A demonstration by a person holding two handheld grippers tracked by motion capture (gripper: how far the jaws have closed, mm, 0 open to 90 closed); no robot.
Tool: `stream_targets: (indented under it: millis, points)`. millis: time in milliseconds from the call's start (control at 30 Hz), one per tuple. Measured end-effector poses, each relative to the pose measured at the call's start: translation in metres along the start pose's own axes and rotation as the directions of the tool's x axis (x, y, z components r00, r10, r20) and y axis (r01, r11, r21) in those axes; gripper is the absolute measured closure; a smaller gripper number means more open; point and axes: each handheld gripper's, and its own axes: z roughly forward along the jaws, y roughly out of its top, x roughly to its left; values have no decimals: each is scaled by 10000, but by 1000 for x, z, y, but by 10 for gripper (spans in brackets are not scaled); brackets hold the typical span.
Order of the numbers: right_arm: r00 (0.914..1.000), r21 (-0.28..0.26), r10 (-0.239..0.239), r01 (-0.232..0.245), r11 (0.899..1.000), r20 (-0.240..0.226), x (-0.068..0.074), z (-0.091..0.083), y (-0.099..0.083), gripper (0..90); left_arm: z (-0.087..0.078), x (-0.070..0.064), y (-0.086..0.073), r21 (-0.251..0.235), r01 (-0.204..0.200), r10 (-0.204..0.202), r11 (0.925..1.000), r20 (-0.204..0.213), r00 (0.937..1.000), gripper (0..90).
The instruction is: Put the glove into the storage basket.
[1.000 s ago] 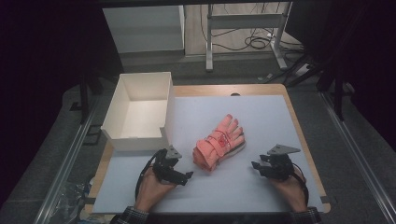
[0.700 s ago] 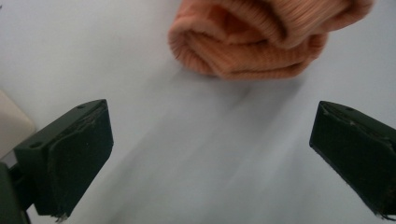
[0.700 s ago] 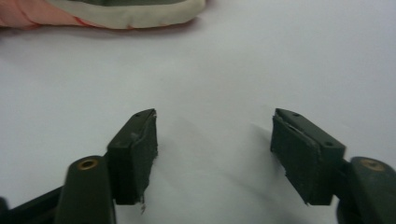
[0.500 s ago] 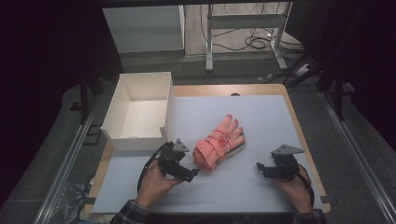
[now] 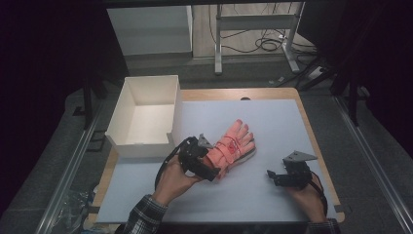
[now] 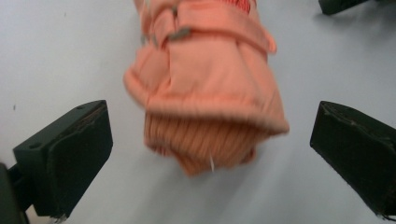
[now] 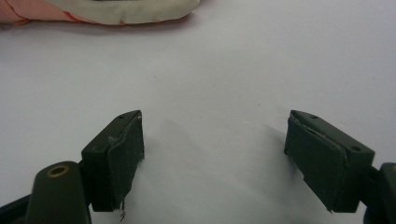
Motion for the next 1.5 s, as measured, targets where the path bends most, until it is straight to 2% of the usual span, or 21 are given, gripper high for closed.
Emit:
stream_targets:
  millis: [200,400,433,533,667,900,1067,1167,1233,1267,1467,1500]
  points:
    - [10000,-14,-22,22,10000,-7,0,0,0,203,20,3,20,102,-53,53,9999,13,10000,0]
    - [10000,-26,-19,19,10000,-13,0,0,0,203,47,4,29,434,-66,61,9990,113,9999,0]
    - [10000,-27,-18,18,10000,-12,0,0,0,203,55,4,29,596,-130,124,9981,115,9999,0]
    - [10000,-30,-19,19,10000,-14,0,0,0,203,63,4,27,771,-175,178,9969,-34,9998,0]
    - [10000,-26,-10,10,10000,-15,0,0,0,203,76,8,20,1080,-178,180,9940,-14,9998,0]
    - [10000,-24,-6,6,10000,-14,0,0,-1,203,86,7,14,1318,-334,337,9907,-5,9994,0]
    - [10000,-26,-4,4,10000,-14,0,0,-1,203,95,6,7,1465,-451,420,9882,237,9988,13]
    - [10000,-26,-2,2,10000,-16,0,0,-1,203,94,6,6,1428,-411,369,9889,319,9988,65]
    - [10000,-25,-1,1,10000,-14,0,0,-1,203,94,6,5,1409,-271,223,9896,359,9991,133]
    - [10000,-23,0,0,10000,-19,0,0,-1,203,93,6,5,1393,-173,130,9901,316,9994,133]
    - [10000,-22,0,0,10000,-16,0,0,-1,203,89,1,10,1678,-238,208,9855,191,9996,269]
    - [10000,-22,-1,1,10000,-15,0,0,-1,203,87,1,11,1687,-277,243,9853,222,9995,328]
